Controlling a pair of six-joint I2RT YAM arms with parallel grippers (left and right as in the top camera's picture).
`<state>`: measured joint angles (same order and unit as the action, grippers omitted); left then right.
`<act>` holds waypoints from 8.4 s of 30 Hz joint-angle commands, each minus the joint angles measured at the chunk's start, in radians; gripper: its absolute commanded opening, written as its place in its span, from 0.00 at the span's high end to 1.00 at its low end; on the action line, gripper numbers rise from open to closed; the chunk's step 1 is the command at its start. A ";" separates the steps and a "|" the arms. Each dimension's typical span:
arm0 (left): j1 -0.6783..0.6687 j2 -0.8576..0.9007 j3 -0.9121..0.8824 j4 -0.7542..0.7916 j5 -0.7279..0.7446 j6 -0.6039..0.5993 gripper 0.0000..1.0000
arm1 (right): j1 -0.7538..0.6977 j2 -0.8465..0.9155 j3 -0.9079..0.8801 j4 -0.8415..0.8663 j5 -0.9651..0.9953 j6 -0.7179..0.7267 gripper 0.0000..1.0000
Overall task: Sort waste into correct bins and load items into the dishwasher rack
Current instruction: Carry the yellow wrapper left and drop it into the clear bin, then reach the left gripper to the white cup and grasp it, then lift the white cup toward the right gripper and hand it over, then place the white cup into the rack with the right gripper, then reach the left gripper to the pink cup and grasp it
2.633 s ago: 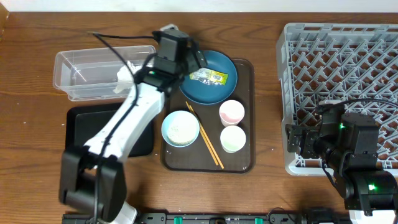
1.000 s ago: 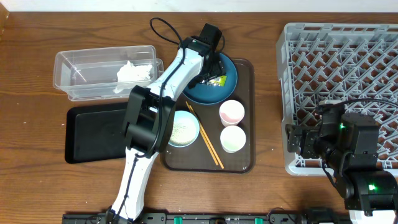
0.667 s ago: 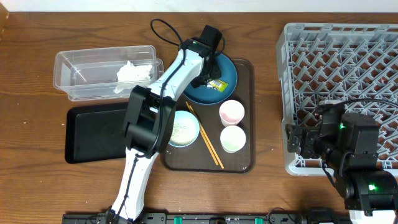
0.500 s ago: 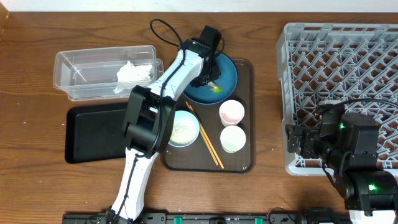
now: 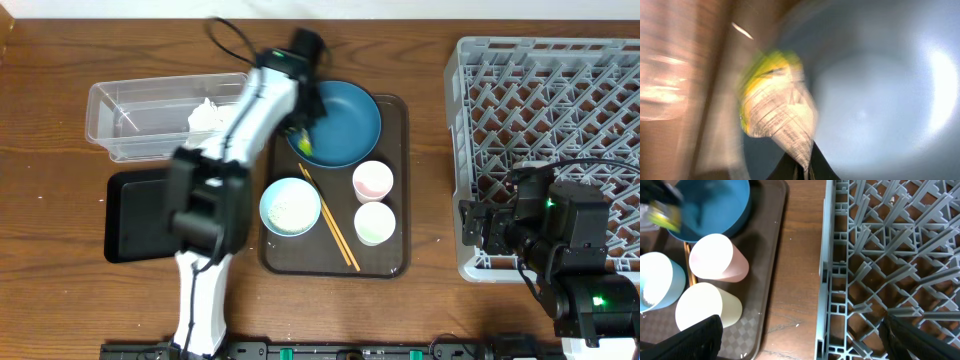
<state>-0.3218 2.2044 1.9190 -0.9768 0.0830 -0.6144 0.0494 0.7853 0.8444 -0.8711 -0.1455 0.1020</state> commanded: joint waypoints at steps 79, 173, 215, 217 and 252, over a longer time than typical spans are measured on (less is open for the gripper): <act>-0.208 -0.814 -0.685 0.121 0.116 0.397 0.18 | -0.129 -0.002 0.019 -0.150 0.351 0.181 0.01; -0.163 -0.523 -0.673 0.598 1.311 0.182 0.94 | -0.127 0.396 0.018 0.235 -1.288 -0.454 0.45; 0.282 -0.931 -0.673 -0.076 0.342 0.427 0.30 | -0.662 0.700 0.745 -0.367 0.277 0.101 0.56; 0.282 -0.931 -0.673 -0.077 0.342 0.427 0.30 | -0.708 0.742 0.753 -0.368 0.277 0.107 0.56; 0.102 -0.921 -0.673 0.148 0.346 0.450 0.25 | -0.665 0.770 0.758 -0.375 -0.139 0.062 0.14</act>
<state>-0.1574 1.2789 1.2385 -0.8684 0.4381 -0.1864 -0.6933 1.6310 1.5780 -1.2263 -0.2287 0.2142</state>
